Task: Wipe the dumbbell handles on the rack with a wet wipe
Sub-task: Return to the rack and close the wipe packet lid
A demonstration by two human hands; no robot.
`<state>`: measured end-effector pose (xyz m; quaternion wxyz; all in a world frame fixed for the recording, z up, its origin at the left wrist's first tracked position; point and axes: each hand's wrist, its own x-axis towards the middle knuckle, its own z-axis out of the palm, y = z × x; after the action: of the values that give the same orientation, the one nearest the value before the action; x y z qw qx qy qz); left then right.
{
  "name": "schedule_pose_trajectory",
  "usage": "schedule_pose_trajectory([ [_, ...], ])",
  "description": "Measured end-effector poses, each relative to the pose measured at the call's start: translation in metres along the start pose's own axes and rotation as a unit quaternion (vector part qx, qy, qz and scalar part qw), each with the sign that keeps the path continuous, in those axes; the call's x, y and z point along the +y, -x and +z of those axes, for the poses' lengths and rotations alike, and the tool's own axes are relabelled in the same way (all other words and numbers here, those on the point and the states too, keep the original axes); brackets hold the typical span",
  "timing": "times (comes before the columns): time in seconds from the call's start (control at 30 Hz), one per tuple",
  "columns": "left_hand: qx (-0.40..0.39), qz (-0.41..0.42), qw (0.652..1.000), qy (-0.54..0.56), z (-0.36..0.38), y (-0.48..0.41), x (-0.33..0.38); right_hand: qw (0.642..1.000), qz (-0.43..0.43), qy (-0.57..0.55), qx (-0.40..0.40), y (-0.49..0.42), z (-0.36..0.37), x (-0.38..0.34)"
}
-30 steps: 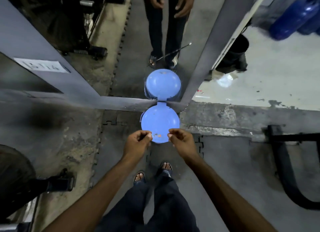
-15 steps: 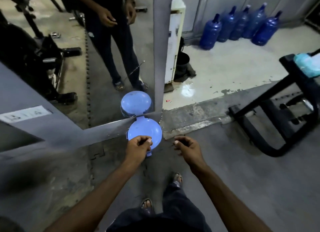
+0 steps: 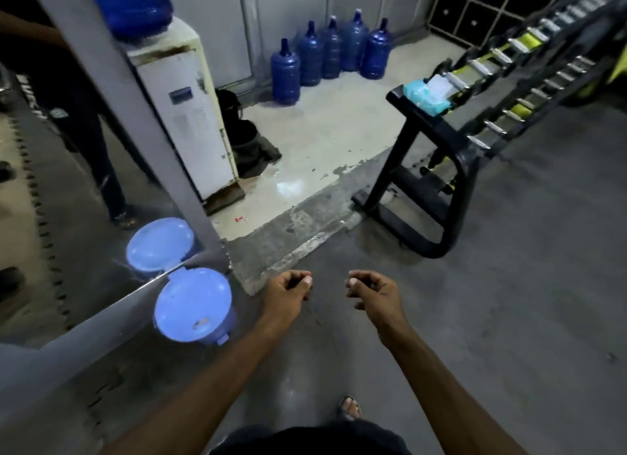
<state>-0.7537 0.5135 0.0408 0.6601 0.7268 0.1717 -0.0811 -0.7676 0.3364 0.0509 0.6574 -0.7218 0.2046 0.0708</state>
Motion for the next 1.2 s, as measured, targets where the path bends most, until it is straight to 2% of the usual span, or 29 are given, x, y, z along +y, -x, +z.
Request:
schedule_pose_trajectory([
  [0.2, -0.031, 0.000, 0.999, 0.031, 0.127, -0.043, 0.041, 0.999, 0.002, -0.007, 0.044, -0.059, -0.114, -0.025],
  [0.37, -0.042, 0.015, 0.998, 0.036, 0.199, -0.086, 0.075, 0.997, -0.007, -0.017, 0.071, -0.122, -0.174, -0.046],
  [0.6, -0.054, 0.010, 0.998, 0.017, 0.271, -0.184, 0.109, 0.996, -0.019, -0.032, 0.086, -0.233, -0.211, -0.078],
  [0.9, -0.082, 0.015, 0.997, 0.001, 0.374, -0.344, 0.182, 0.992, -0.010, -0.054, 0.110, -0.421, -0.261, -0.143],
  [1.2, -0.053, 0.021, 0.998, 0.002, 0.447, -0.472, 0.239, 0.996, -0.017, -0.055, 0.069, -0.591, -0.286, -0.206],
])
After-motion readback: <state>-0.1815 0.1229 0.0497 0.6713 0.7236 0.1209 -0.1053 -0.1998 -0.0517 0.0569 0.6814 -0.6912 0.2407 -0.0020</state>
